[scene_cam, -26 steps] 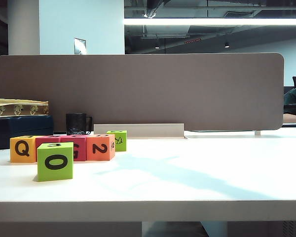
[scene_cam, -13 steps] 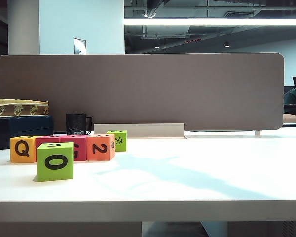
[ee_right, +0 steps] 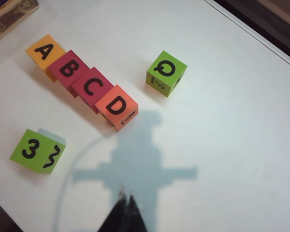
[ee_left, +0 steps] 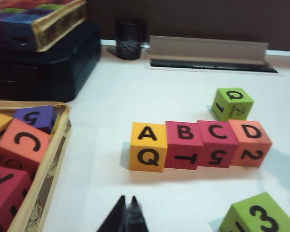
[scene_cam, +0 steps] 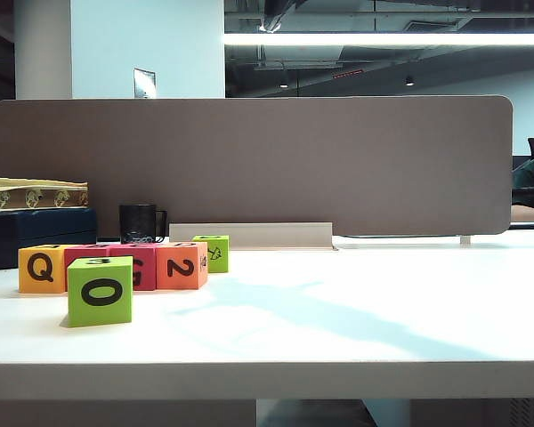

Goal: Select the appropriate blocks from the scattered letter blocks on the table and arrange them in a row to spell out "ABCD".

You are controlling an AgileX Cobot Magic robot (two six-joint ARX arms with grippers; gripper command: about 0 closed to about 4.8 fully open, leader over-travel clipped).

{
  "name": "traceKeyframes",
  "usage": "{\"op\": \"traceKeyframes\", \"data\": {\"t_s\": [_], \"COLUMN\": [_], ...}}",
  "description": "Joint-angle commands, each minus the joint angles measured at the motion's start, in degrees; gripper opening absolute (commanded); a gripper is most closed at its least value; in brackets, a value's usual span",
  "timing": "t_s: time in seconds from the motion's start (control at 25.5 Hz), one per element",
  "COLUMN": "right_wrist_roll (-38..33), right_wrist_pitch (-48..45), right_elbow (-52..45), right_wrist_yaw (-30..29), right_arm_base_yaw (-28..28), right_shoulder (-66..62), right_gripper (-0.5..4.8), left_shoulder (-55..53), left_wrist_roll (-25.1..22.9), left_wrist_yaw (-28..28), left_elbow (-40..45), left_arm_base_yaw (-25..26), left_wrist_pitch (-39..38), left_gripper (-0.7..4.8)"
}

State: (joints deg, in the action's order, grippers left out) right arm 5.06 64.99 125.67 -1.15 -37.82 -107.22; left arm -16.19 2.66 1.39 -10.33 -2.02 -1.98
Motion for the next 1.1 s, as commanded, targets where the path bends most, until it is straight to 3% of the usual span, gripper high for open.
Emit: {"op": "traceKeyframes", "data": {"t_s": [0.04, 0.47, 1.1], "right_wrist_roll": [0.09, 0.09, 0.09], "right_wrist_pitch": [-0.55, -0.55, -0.57], "right_elbow": [0.20, 0.20, 0.20], "right_wrist_yaw": [-0.04, -0.04, -0.04], "right_arm_base_yaw": [-0.07, -0.07, -0.07], "right_shoulder": [0.35, 0.35, 0.35], "right_gripper": [-0.01, -0.01, -0.01], "left_shoulder": [3.39, 10.45, 16.02], "left_wrist_roll": [0.87, 0.94, -1.16], "left_wrist_yaw": [-0.24, -0.09, 0.00], "left_elbow": [2.78, 9.53, 9.77], "left_arm_base_yaw": [1.92, 3.56, 3.50], "left_wrist_pitch": [1.25, 1.22, -9.05], "left_gripper": [-0.06, -0.06, -0.06]}}
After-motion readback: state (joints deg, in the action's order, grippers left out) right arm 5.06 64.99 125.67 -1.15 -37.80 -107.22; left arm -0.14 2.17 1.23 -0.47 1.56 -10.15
